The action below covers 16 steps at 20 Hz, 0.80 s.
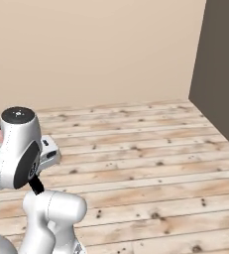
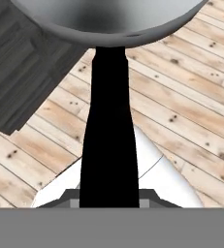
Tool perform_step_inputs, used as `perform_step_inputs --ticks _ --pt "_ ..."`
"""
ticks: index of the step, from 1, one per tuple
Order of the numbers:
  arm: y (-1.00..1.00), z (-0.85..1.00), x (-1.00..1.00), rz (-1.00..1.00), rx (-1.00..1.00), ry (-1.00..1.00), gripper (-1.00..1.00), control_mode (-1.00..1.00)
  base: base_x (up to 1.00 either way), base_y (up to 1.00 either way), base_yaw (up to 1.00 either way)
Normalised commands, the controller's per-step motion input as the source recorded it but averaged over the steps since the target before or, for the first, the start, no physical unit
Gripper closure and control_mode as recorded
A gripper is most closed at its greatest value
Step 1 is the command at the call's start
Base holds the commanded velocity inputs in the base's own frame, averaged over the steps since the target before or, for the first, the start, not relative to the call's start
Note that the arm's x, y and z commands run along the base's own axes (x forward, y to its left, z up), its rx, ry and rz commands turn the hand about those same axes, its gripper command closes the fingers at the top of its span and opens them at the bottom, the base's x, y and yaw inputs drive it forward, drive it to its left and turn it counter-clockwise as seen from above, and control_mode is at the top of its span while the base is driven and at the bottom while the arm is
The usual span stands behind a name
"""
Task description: Pick up the pan with the steak in it and place it on the dining table. Then place the steak on the plate.
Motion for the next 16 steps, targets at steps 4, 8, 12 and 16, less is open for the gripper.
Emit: perform_step_inputs --ticks 4,8,12,16 --pt "0.0 0.0 0.0 0.0 0.0 0.0 1.0 1.0 1.0 0.1 0.0" --pt "0.0 0.0 0.0 0.0 0.0 0.0 1.0 1.0 1.0 0.1 0.0" --pt "0.0 0.0 0.0 0.0 0.0 0.0 1.0 1.0 1.0 0.11 0.0" --pt "0.0 0.0 0.0 0.0 0.0 0.0 1.0 1.0 1.0 0.12 0.0"
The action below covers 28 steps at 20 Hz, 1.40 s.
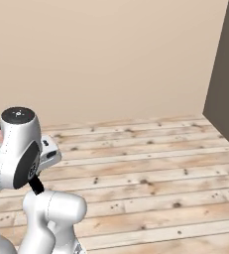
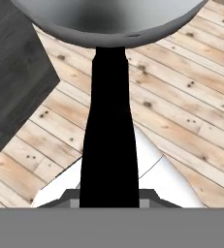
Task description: Pick up the pan with the steak in it and place it on the dining table. Then place the steak on the plate.
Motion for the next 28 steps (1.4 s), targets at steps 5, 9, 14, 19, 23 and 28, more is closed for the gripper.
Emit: perform_step_inputs --ticks 5,9,14,19,23,28 --pt "0.0 0.0 0.0 0.0 0.0 0.0 1.0 1.0 1.0 0.12 0.0" --pt "0.0 0.0 0.0 0.0 0.0 0.0 1.0 1.0 1.0 0.15 0.0" --pt "0.0 0.0 0.0 0.0 0.0 0.0 1.0 1.0 1.0 0.13 0.0" --pt "0.0 0.0 0.0 0.0 0.0 0.0 1.0 1.0 1.0 0.05 0.0" --pt "0.0 0.0 0.0 0.0 0.0 0.0 1.0 1.0 0.95 0.01 0.11" --pt "0.0 0.0 0.0 0.0 0.0 0.0 1.0 1.0 0.2 0.0 0.37"
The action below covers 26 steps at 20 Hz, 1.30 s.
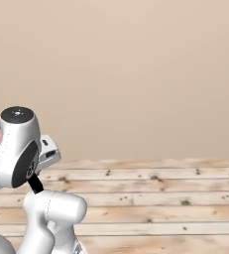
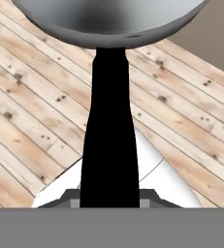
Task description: Pick up the pan with the steak in it and place it on the dining table. Then place the steak on the plate.
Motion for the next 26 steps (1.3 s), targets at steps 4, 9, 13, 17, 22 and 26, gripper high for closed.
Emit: perform_step_inputs --ticks 4,9,13,17,22,26 --pt "0.0 0.0 0.0 0.0 0.0 0.0 1.0 1.0 0.0 0.0 0.44" --pt "0.0 0.0 0.0 0.0 0.0 0.0 1.0 1.0 0.0 0.0 0.44" --pt "0.0 0.0 0.0 0.0 0.0 0.0 1.0 1.0 0.0 0.0 0.46" --pt "0.0 0.0 0.0 0.0 0.0 0.0 1.0 1.0 -0.01 0.0 0.46" --pt "0.0 0.0 0.0 0.0 0.0 0.0 1.0 1.0 -0.01 0.0 0.47" --pt "0.0 0.0 0.0 0.0 0.0 0.0 1.0 1.0 -0.01 0.0 0.47"
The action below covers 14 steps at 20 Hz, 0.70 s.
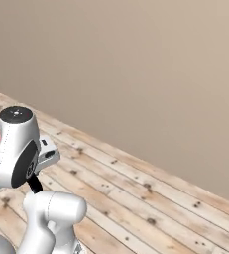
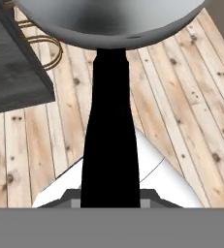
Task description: Pick up the pan with the steak in it and place it on the dining table. Then place the steak on the plate.
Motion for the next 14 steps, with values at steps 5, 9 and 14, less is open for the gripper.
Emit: perform_step_inputs --ticks 5,9,14 --pt "0.0 0.0 0.0 0.0 0.0 0.0 1.0 1.0 -0.01 0.0 0.47" --pt "0.0 0.0 0.0 0.0 0.0 0.0 1.0 1.0 0.0 0.0 0.48" --pt "0.0 0.0 0.0 0.0 0.0 0.0 1.0 1.0 0.0 0.0 0.48"
